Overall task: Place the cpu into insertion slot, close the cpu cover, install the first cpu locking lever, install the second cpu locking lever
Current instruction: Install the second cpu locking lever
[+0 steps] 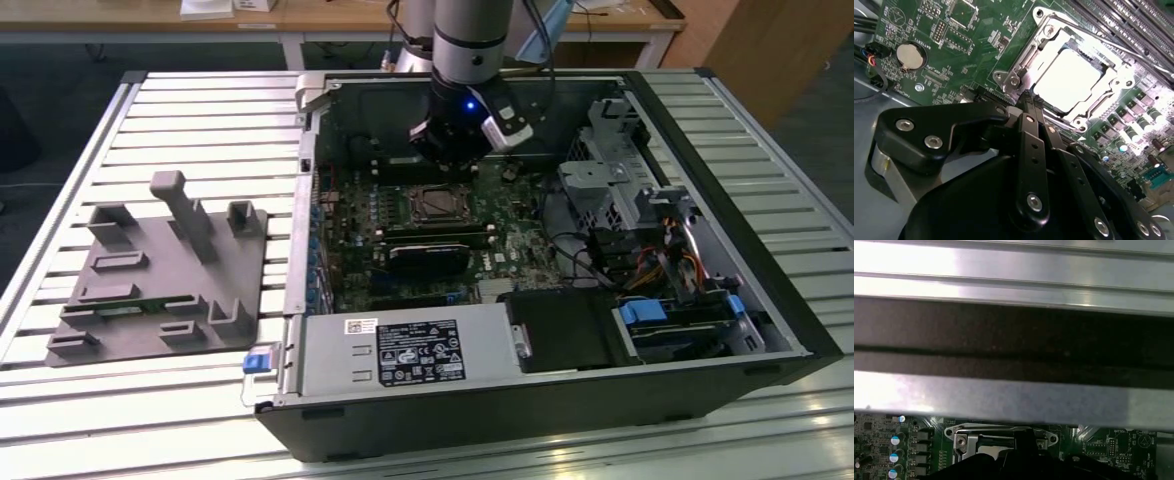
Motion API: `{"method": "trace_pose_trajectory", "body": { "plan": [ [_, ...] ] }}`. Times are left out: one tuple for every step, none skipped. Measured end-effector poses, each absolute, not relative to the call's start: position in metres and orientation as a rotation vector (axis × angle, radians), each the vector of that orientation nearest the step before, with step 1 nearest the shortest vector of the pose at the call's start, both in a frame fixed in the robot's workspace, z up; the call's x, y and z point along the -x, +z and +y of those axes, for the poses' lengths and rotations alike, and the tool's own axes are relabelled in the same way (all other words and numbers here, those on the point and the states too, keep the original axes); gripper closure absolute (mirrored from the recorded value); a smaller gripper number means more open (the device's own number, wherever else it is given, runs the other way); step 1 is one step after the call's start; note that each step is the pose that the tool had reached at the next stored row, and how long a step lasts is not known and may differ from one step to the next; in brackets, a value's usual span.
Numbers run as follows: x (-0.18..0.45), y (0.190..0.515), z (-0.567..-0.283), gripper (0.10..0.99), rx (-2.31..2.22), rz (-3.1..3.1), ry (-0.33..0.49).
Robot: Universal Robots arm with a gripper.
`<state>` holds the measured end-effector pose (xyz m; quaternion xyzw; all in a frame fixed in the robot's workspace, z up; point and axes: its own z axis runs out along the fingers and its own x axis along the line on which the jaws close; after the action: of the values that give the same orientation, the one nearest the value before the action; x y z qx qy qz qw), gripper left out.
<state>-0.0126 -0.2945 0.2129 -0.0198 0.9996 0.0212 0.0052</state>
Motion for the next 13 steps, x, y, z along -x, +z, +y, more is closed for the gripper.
{"method": "trace_pose_trajectory", "body": {
  "plan": [
    [0.013, 0.213, -0.295, 0.98, 0.062, 3.13, 0.066],
    [0.013, 0.213, -0.295, 0.98, 0.062, 3.13, 0.066],
    [0.013, 0.214, -0.295, 0.98, 0.062, 3.13, 0.066],
    [0.013, 0.215, -0.295, 0.98, 0.062, 3.13, 0.066],
    [0.013, 0.217, -0.295, 0.98, 0.062, 3.13, 0.066],
    [0.013, 0.22, -0.295, 0.98, 0.062, 3.13, 0.066],
    [0.013, 0.224, -0.295, 0.98, 0.062, 3.13, 0.066],
    [0.013, 0.228, -0.295, 0.98, 0.062, 3.13, 0.066],
    [0.013, 0.232, -0.295, 0.98, 0.062, 3.13, 0.066],
    [0.013, 0.235, -0.295, 0.98, 0.062, 3.13, 0.066],
    [0.013, 0.236, -0.295, 0.98, 0.062, 3.13, 0.066],
    [0.013, 0.236, -0.296, 0.98, 0.062, 3.13, 0.066],
    [0.013, 0.236, -0.297, 0.98, 0.062, 3.13, 0.066]
  ]
}}
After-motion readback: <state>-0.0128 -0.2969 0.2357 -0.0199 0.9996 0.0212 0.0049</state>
